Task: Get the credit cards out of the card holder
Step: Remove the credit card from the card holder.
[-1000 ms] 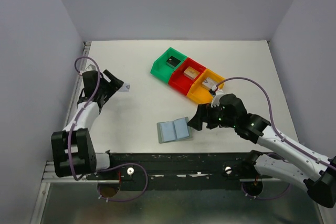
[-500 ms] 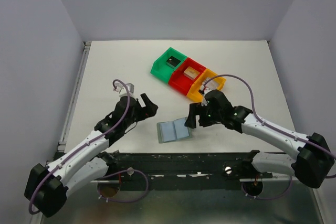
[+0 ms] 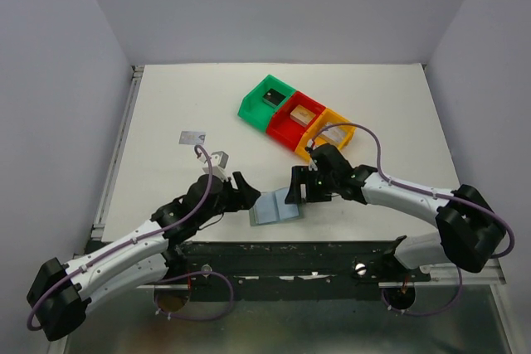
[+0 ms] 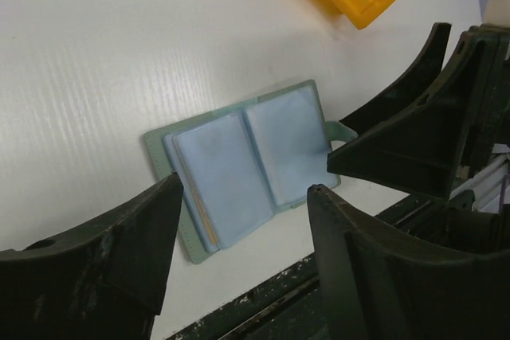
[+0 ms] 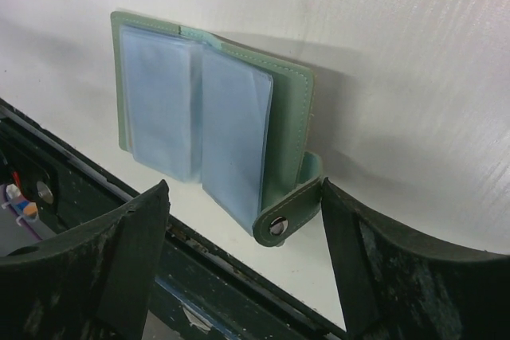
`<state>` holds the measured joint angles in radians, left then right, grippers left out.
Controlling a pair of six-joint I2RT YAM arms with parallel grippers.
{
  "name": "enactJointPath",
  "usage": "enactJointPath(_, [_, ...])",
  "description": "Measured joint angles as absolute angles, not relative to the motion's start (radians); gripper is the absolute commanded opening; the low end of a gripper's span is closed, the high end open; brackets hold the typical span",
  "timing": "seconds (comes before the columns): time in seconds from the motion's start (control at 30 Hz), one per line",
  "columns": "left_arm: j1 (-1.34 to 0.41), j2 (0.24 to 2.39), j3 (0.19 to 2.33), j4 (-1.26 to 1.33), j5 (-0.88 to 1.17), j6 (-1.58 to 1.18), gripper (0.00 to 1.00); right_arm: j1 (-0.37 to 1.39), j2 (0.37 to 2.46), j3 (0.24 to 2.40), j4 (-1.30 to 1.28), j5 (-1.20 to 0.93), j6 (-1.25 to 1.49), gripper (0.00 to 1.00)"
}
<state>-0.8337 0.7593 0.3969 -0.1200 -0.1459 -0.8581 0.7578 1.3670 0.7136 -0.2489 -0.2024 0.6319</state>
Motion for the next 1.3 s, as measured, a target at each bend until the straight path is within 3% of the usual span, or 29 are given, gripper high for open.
enactJointPath(0.13, [-0.834,0.737,0.344,-0.107,-0.136,-0.861,0.61,0.758,1.373,0.714,-0.257,-0.183,0.637,0.77])
enactJointPath(0.37, [-0.834,0.743,0.337,-0.09,-0.122,-0.851,0.59,0.758,1.365,0.714,-0.316,-0.112,0.635,0.63])
enactJointPath(0.7, [-0.834,0.8,0.337,-0.043,-0.093,-0.843,0.59,0.758,1.365,0.714,-0.373,-0.068,0.62,0.18])
enactJointPath(0.83, [-0.834,0.809,0.337,-0.03,-0.088,-0.842,0.69,0.758,1.362,0.714,-0.388,-0.066,0.606,0.0])
enactJointPath(0.97, [-0.834,0.839,0.337,-0.024,-0.079,-0.841,0.83,0.759,1.325,0.714,-0.389,-0.076,0.592,0.0])
enactJointPath(1.3, [-0.835,0.903,0.358,-0.024,-0.052,-0.841,0.82,0.785,1.186,0.667,-0.344,-0.14,0.588,0.0])
